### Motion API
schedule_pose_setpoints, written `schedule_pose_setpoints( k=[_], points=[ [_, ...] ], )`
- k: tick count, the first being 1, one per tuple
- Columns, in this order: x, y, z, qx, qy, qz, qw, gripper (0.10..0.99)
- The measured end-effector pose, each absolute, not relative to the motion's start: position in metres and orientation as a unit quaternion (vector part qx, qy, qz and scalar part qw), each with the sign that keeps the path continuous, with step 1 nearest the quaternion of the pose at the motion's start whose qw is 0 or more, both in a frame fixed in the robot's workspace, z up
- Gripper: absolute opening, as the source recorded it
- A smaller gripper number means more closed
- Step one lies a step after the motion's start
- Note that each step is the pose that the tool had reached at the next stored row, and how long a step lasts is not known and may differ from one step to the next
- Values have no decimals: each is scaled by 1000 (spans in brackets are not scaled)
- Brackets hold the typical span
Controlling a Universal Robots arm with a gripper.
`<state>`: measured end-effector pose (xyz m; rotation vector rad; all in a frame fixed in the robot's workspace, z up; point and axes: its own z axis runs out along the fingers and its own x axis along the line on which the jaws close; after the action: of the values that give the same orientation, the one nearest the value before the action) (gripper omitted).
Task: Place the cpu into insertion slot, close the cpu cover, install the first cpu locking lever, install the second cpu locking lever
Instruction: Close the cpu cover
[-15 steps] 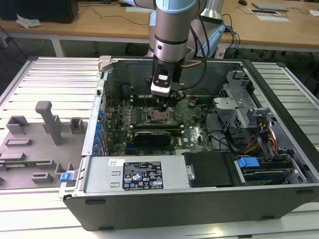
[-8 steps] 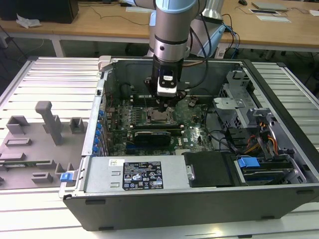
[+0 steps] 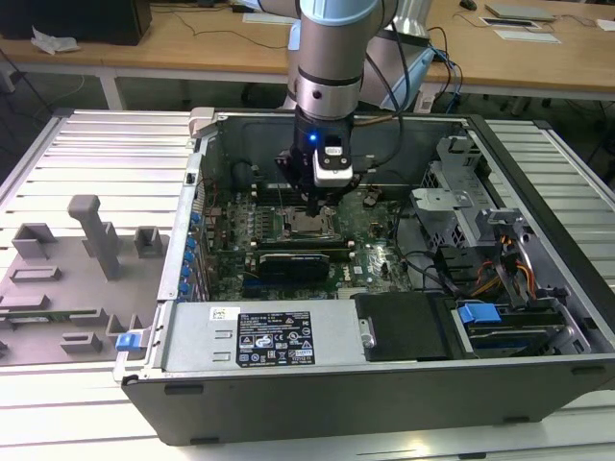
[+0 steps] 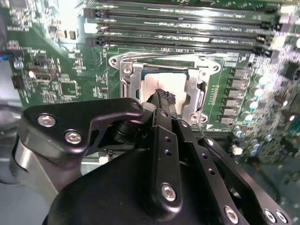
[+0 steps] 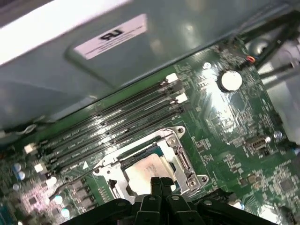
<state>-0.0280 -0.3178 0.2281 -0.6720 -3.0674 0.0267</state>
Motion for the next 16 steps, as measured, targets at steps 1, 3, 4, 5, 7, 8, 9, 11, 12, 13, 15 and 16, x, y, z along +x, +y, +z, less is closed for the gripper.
schedule_pose_setpoints(
  k=[1, 3, 4, 5, 7, 8, 9, 11, 12, 13, 15, 16],
  points=[
    [-28, -318, 228, -205, -979, 8, 1, 106],
    [-28, -318, 228, -172, -985, 9, 0, 106],
    [-28, -318, 228, -159, -987, 9, 0, 106],
    [-28, -318, 228, -148, -989, 9, 0, 106],
    [-28, -318, 228, -128, -992, 9, 0, 106],
    [-28, -318, 228, -119, -993, 9, 0, 106],
    [-28, -318, 228, -107, -994, 9, 0, 106],
    [-28, -318, 228, -82, -997, 8, -1, 106],
    [-28, -318, 228, -74, -997, 8, -1, 106],
    [-28, -318, 228, -65, -998, 8, -1, 106],
    [-28, -318, 228, -34, -999, 8, -2, 106],
    [-28, -318, 228, -27, -1000, 8, -4, 106]
  ],
)
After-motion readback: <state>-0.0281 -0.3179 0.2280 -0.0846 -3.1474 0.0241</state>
